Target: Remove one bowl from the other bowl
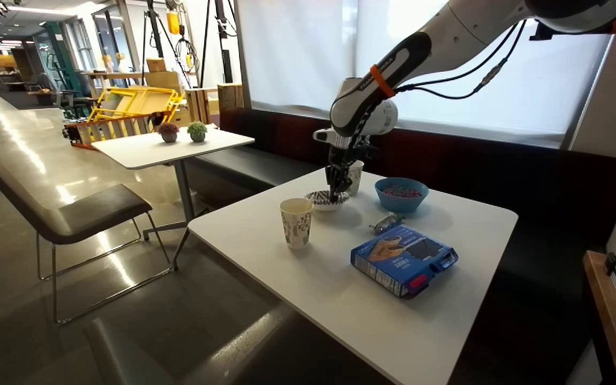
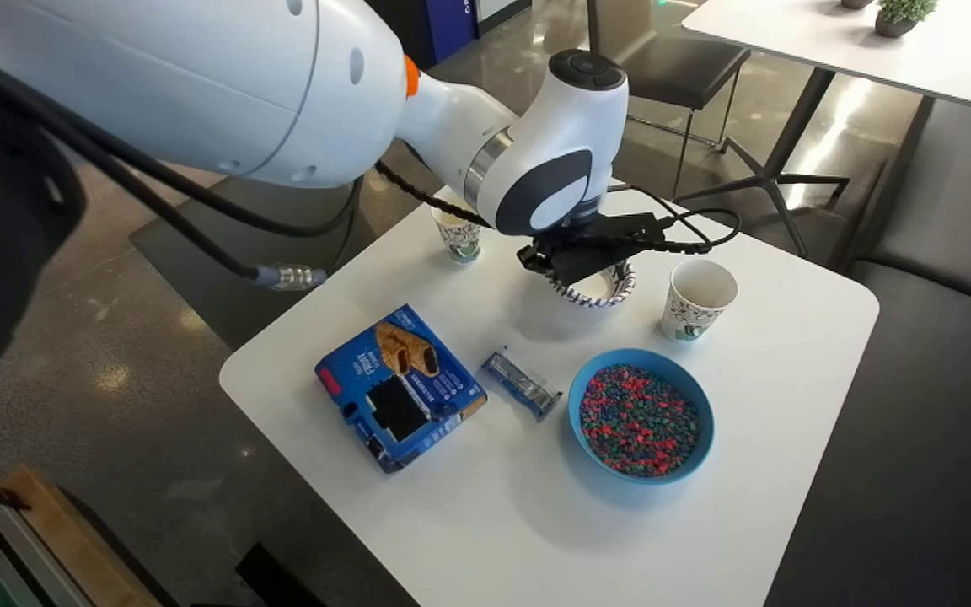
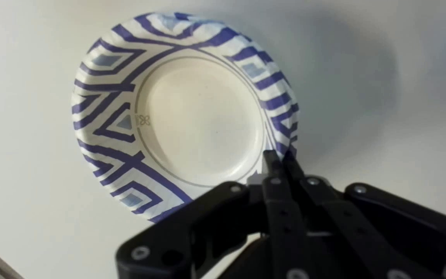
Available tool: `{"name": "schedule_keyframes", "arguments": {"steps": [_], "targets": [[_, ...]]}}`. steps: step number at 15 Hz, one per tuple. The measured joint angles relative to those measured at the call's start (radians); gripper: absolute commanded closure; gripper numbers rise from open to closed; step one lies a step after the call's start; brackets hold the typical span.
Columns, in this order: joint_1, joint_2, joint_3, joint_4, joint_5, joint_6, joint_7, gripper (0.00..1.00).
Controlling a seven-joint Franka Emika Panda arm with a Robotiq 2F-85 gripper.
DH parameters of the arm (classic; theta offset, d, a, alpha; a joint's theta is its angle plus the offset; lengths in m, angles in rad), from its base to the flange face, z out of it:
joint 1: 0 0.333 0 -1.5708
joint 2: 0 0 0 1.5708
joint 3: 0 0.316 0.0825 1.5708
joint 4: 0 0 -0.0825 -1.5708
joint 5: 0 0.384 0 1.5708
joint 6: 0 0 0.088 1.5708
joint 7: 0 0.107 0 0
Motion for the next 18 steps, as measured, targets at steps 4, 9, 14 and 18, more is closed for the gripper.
{"name": "schedule_keyframes", "arguments": {"steps": [4,9,14,18], "targets": [[0.000,-0.017,0.002,0.001,0.001,0.000,-0.011,0.99],[0.000,-0.036,0.007,-0.002,0.011,0.056,-0.030,0.99],[-0.023,-0.044,0.068,-0.018,0.052,0.209,-0.101,0.99],[-0.053,-0.032,0.162,-0.025,0.061,0.265,-0.238,0.99]]}}
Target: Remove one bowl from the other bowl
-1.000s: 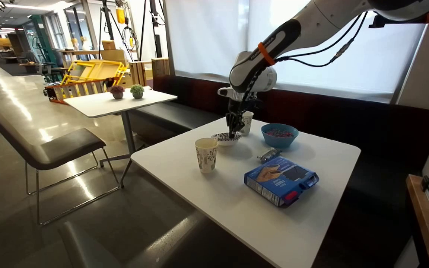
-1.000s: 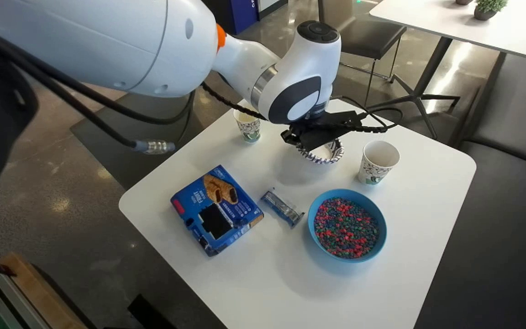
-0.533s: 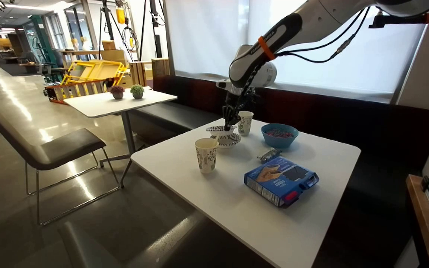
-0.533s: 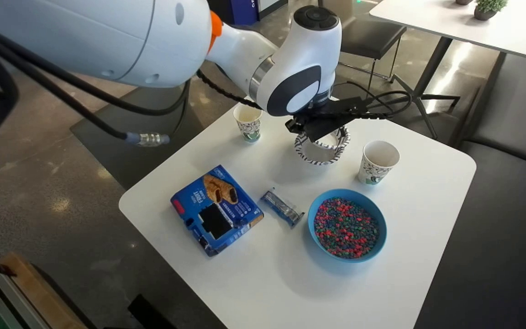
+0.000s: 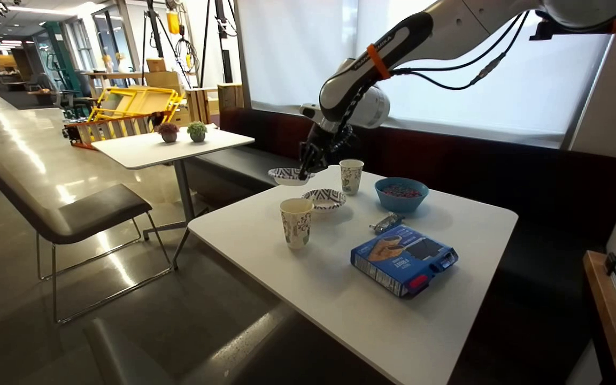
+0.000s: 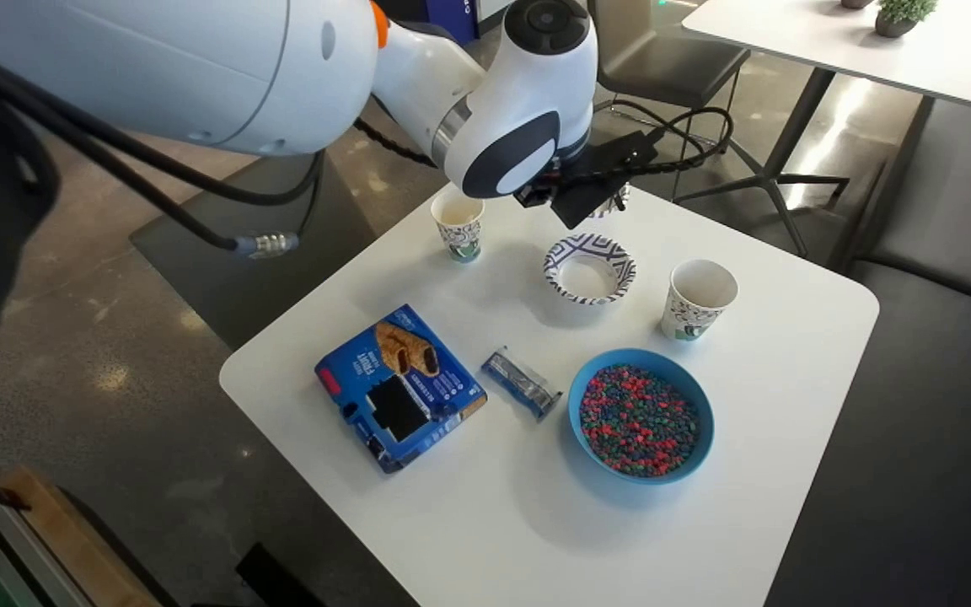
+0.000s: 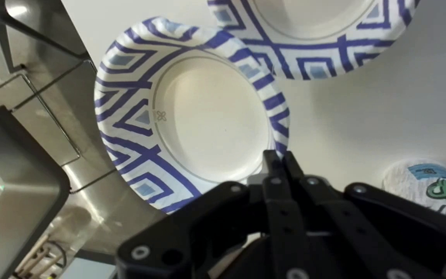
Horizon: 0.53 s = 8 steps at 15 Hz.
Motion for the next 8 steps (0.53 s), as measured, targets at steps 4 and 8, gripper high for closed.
{"name": "schedule_keyframes", "arguments": {"steps": [4,8], "targets": [[-0.004,0.032,0.065,0.003,0.001,0.000,-0.136,0.99],[-0.004,0.076,0.095,0.012,0.012,0.001,-0.229,0.99]]}}
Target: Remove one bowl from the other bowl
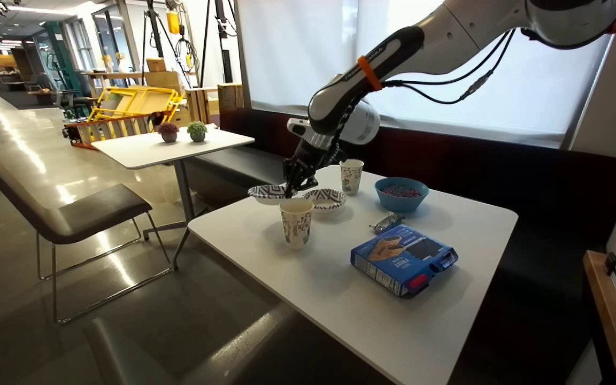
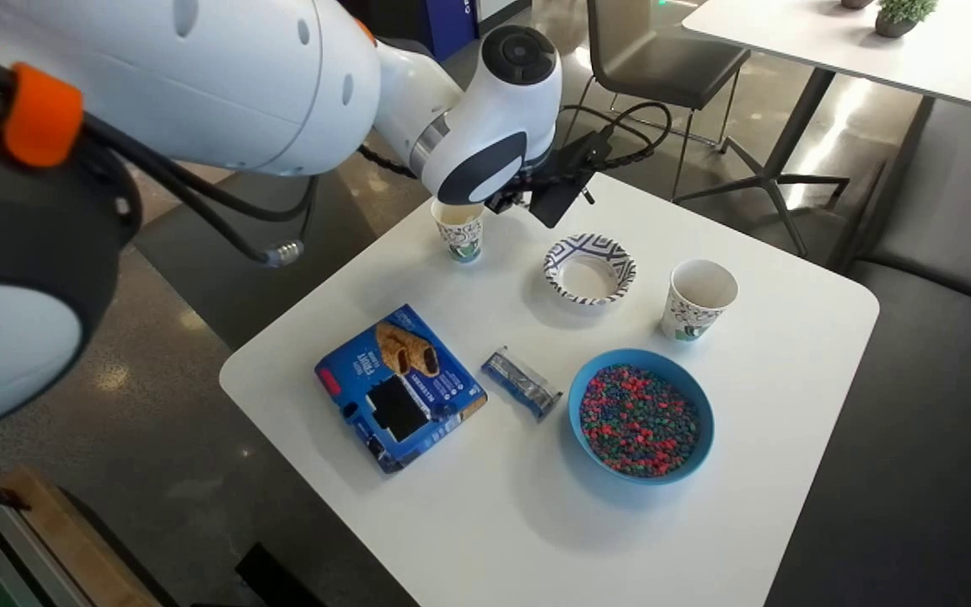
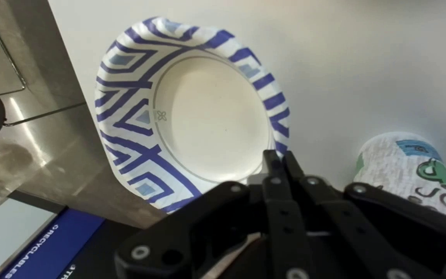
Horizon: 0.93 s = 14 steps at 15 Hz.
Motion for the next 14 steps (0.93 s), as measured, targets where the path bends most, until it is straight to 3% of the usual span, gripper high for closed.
{"name": "schedule_keyframes", "arguments": {"steps": [2,3,4,9,13,14], "targets": [[-0.001,0.024,0.003,0.007,0.007,0.005,-0.035,0.99],[-0.001,0.036,0.003,0.012,0.012,0.005,-0.047,0.91],[-0.003,0.047,0.003,0.017,0.014,0.005,-0.058,0.71],[-0.004,0.069,-0.009,0.038,0.017,-0.008,-0.063,0.34],[0.027,-0.005,-0.091,0.037,0.033,-0.134,0.126,0.04],[0.036,-0.034,-0.114,0.034,0.037,-0.153,0.180,0.01]]}}
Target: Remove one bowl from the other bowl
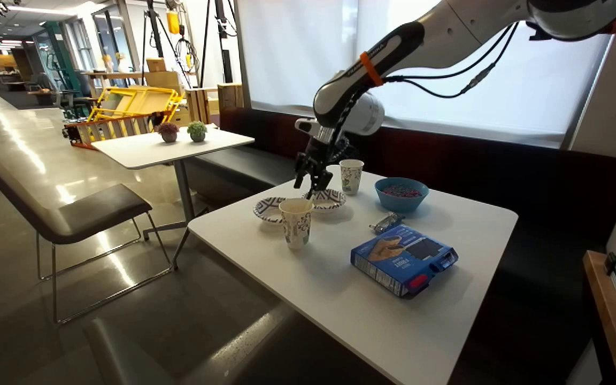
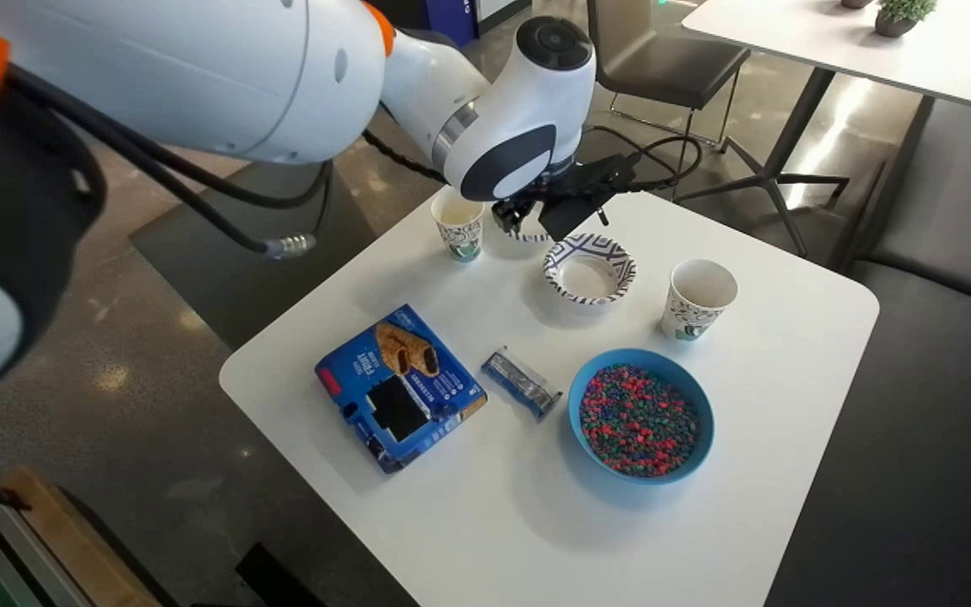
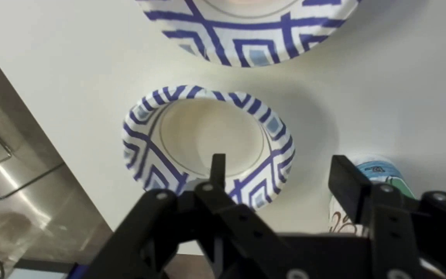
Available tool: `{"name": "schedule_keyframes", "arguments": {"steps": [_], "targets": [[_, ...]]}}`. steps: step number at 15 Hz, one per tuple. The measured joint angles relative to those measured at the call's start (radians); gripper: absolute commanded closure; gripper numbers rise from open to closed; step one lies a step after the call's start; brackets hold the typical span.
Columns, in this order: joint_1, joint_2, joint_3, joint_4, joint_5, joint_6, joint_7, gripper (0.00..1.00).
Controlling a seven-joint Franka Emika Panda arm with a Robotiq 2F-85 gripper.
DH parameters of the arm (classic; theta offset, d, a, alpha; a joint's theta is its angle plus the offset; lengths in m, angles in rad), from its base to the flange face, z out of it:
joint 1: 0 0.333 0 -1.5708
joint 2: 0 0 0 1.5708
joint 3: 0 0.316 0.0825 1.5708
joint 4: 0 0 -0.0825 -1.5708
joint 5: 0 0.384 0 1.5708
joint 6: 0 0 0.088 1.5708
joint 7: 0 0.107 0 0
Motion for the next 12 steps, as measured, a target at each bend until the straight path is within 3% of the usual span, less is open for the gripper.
{"name": "schedule_keyframes", "arguments": {"steps": [5,12], "targets": [[0.027,-0.161,-0.118,-0.051,0.005,-0.063,0.251,0.00],[0.044,-0.376,-0.260,-0.259,0.002,-0.103,0.553,0.00]]}}
